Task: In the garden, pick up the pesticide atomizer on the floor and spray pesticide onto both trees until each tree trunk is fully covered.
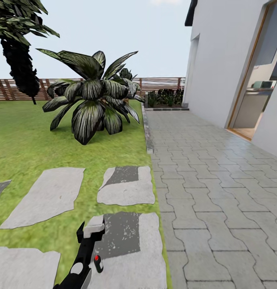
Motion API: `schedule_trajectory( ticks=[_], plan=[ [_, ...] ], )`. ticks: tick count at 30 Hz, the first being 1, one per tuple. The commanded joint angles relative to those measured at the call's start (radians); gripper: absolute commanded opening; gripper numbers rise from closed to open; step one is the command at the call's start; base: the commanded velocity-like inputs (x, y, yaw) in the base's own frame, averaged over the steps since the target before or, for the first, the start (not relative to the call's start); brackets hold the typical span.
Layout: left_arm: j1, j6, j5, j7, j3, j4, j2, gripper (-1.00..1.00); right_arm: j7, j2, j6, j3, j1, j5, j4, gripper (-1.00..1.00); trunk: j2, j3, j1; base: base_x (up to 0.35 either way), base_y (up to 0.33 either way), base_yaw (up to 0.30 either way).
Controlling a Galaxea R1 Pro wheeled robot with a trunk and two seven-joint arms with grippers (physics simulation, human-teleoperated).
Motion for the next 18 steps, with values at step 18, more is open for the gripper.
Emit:
schedule_trajectory(
  ticks=[18],
  plan=[
    [-0.001,-0.003,-0.011,0.004,0.004,0.001,-0.001,1.0,0.0,0.0,-0.004,0.004,-0.001,-0.006,0.001,1.0,-0.005,-0.071,0.008,0.0,0.0,0.0]
  ],
)
